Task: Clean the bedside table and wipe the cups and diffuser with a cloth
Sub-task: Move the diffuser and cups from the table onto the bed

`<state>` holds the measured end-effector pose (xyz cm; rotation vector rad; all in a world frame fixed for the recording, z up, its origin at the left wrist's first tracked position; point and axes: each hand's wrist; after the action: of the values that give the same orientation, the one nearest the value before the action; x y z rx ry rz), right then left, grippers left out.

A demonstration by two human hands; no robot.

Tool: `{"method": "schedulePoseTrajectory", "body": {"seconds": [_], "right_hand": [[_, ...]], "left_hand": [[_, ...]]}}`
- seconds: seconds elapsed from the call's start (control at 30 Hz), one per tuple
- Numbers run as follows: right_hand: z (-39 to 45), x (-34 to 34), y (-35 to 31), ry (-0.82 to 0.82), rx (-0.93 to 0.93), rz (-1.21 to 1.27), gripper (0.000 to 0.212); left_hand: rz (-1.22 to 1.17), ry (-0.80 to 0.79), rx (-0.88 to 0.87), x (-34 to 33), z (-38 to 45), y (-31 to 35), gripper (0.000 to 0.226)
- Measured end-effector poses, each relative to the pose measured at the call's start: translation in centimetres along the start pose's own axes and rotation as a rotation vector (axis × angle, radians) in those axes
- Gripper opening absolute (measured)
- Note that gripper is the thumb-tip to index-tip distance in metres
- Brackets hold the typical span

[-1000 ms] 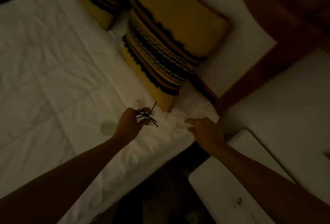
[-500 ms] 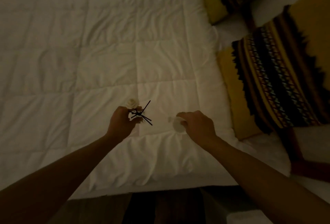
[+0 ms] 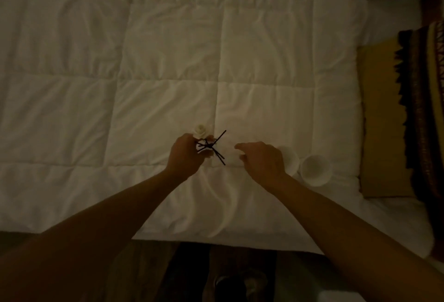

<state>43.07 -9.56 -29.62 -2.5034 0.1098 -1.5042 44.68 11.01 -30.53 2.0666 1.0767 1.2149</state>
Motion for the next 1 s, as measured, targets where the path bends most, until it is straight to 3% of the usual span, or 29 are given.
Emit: {"method": "schedulePoseTrajectory", "body": {"seconds": [0.23, 0.77, 0.9, 1.0], "right_hand": [[0.8, -2.4, 1.2, -0.052, -0.035, -0.056, 0.034], [1.2, -3.7, 0.9, -0.086, -0.094, -0.04, 0.029], [-0.3, -2.5, 1.8, -0.035, -0.061, 0.028, 0.039], [-2.6, -1.7, 2.7, -0.021, -0.032, 0.076, 0.05]], "left_hand": [[0.167, -0.078, 0.02, -3.5, 1.3, -1.3, 0.036], [0.086, -0.105, -0.006, -4.2, 1.3, -2.6, 0.043], [0.064, -0.138, -0.062, -3.7, -0.1, -1.9, 0.055], [0.196, -0.119, -0.047, -2.4, -1.0, -1.7, 0.091]]}}
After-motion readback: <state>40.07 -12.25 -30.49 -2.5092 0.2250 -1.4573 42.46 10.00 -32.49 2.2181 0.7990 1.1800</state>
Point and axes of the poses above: each hand's wrist, its own z-axis towards the middle knuckle, its own x-axis out of the back of the hand, y = z × x, and after that the axes turned 5 degrees about -z, right-handed
